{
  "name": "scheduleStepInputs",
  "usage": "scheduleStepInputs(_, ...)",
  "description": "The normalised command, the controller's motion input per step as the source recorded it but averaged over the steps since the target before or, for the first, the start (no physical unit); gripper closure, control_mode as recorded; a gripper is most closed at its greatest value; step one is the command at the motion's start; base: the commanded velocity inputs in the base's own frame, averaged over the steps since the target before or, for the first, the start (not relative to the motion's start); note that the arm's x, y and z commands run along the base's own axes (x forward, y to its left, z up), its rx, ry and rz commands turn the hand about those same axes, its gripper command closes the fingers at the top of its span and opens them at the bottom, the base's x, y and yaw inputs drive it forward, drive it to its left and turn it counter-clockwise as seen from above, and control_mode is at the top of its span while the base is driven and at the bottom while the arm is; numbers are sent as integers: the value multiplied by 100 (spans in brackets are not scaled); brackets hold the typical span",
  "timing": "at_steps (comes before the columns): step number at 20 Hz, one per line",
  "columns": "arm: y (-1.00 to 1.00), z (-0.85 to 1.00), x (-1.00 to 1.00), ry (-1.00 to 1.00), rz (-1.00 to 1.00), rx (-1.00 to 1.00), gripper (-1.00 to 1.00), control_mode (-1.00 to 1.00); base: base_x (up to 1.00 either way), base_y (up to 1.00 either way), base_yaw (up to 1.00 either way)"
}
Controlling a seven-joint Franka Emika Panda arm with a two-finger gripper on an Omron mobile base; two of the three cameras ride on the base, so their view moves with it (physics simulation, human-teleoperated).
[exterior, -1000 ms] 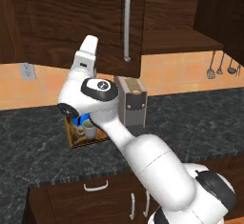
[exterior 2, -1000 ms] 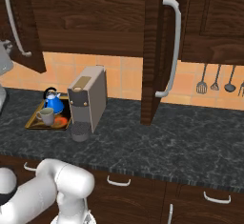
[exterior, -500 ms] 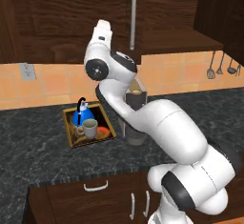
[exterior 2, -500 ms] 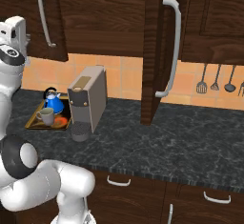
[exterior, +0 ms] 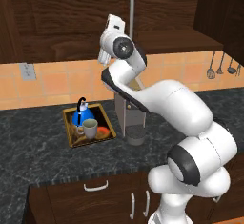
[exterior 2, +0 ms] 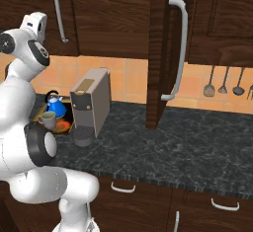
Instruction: Pick the kettle from the counter and place it on the tray. Then pick the mug from the cabinet and place it on the tray. Then close the cabinet doors.
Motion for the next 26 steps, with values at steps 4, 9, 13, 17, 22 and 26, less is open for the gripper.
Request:
scheduleStepInputs(4,-46,-12,97,6,14,12,100,-100,0,0,0)
scheduleStepInputs(9,-22,-24,47,0,4,9,100,-100,0,0,0)
scheduleStepInputs(13,-2,-6,-10,-7,0,3,100,-100,0,0,0)
scheduleStepInputs(17,-6,42,-83,-1,0,3,100,-100,0,0,0)
scheduleStepInputs(22,-31,50,-100,9,0,4,100,-100,0,0,0)
scheduleStepInputs(26,-58,38,-97,35,0,6,100,-100,0,0,0)
